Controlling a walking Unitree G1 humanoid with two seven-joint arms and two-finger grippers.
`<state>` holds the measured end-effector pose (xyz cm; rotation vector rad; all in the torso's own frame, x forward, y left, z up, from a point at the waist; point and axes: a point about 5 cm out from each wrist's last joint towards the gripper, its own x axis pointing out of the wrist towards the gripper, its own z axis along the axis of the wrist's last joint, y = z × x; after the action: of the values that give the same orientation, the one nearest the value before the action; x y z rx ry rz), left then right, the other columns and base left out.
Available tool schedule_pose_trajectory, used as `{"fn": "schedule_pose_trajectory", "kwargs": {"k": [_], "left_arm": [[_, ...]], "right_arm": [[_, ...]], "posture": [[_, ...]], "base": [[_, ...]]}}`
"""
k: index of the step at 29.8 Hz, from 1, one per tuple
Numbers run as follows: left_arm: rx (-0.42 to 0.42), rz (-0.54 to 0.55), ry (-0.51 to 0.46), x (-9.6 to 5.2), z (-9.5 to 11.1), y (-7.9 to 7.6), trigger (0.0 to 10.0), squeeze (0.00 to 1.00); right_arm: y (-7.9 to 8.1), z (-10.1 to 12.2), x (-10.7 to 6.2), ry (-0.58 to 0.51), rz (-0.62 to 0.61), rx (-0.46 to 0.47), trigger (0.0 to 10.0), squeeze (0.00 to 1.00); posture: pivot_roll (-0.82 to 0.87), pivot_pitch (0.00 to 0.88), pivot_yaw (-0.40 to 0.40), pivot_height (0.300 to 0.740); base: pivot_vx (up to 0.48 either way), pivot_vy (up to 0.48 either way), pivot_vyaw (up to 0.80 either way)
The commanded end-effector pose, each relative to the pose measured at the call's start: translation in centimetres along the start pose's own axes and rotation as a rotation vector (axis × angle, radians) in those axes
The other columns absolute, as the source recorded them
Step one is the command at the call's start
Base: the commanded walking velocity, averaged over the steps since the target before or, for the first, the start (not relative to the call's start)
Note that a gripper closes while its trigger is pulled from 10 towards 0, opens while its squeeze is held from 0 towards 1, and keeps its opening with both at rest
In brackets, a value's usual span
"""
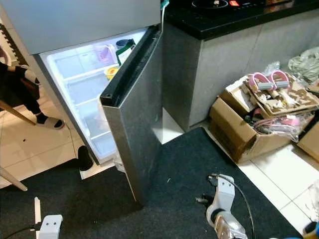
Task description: Restocking fridge
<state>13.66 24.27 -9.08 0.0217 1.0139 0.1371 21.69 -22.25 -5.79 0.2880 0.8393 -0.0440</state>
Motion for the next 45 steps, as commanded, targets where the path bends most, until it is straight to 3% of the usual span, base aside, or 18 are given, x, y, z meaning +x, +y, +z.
{"fn": "schedule_pose_trajectory", "kwargs": {"k": [1,10,24,34,43,45], "left_arm": [[-0.019,0.006,0.020,-0.1,-0.6,0.0,10.0,0.00],[-0.055,-0.001,0.021,-0.1,-0.9,-0.2,10.0,0.00],[-0.053,-0.022,0.018,0.0,-0.5,-0.4,10.0,0.00],[-0.059,-0.039,0.021,0.0,-0.3,-0.5,10.0,0.00],[-0.069,-0.069,0.018,0.1,-0.3,-1.2,10.0,0.00],[-0.066,-0.074,0.030,0.1,-0.6,-1.3,10.0,0.00]], "right_arm": [[-0.4,-0.7,-0.2,0.032,-0.019,-0.015,10.0,0.00],[-0.8,-2.2,-0.5,0.077,-0.044,-0.023,10.0,0.00],[-0.7,-2.5,-0.6,0.078,-0.050,-0.023,10.0,0.00],[-0.7,-2.6,-0.5,0.071,-0.073,-0.020,10.0,0.00],[-0.8,-0.1,-0.2,-0.025,-0.090,0.017,10.0,0.00],[-0.3,1.7,0.1,-0.082,-0.057,0.018,10.0,0.00]], "posture": [[-0.04,0.023,0.032,0.740],[-0.04,0.020,0.034,0.740],[-0.04,0.009,0.038,0.740],[-0.03,0.000,0.038,0.740],[-0.03,0.000,0.034,0.740],[-0.03,0.000,0.036,0.740]], "base": [[0.000,0.000,0.71],[0.000,0.000,0.71],[0.000,0.000,0.72],[0.000,0.000,0.00],[0.000,0.000,0.00],[0.000,0.000,0.00]]}}
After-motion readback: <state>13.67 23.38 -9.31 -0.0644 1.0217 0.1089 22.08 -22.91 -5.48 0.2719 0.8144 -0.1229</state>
